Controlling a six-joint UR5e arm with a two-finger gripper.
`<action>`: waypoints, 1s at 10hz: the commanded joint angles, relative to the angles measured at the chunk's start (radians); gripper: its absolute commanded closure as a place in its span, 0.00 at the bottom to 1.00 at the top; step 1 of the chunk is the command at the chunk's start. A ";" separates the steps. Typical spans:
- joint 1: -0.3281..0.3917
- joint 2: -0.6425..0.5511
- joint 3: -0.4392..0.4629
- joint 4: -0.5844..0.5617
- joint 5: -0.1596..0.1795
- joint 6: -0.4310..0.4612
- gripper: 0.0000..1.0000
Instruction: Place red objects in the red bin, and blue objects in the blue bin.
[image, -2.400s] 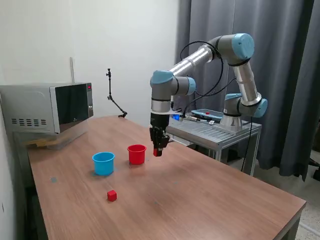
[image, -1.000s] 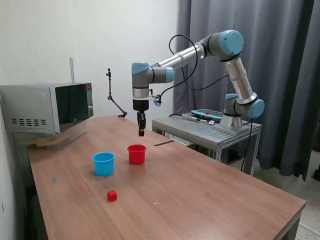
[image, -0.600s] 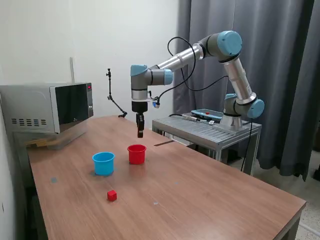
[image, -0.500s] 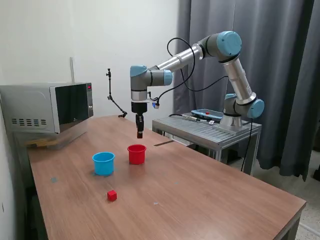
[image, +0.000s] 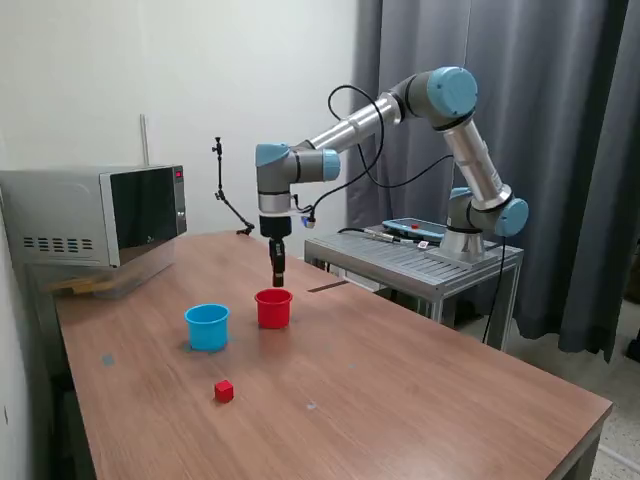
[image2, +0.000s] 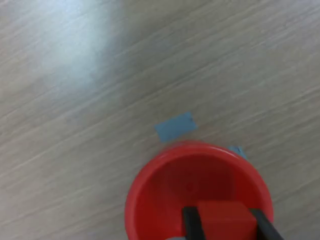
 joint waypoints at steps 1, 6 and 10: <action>0.000 0.007 0.001 -0.002 0.000 0.000 1.00; 0.000 0.008 0.004 -0.002 -0.002 0.003 0.00; 0.003 0.007 -0.002 0.000 -0.002 0.003 0.00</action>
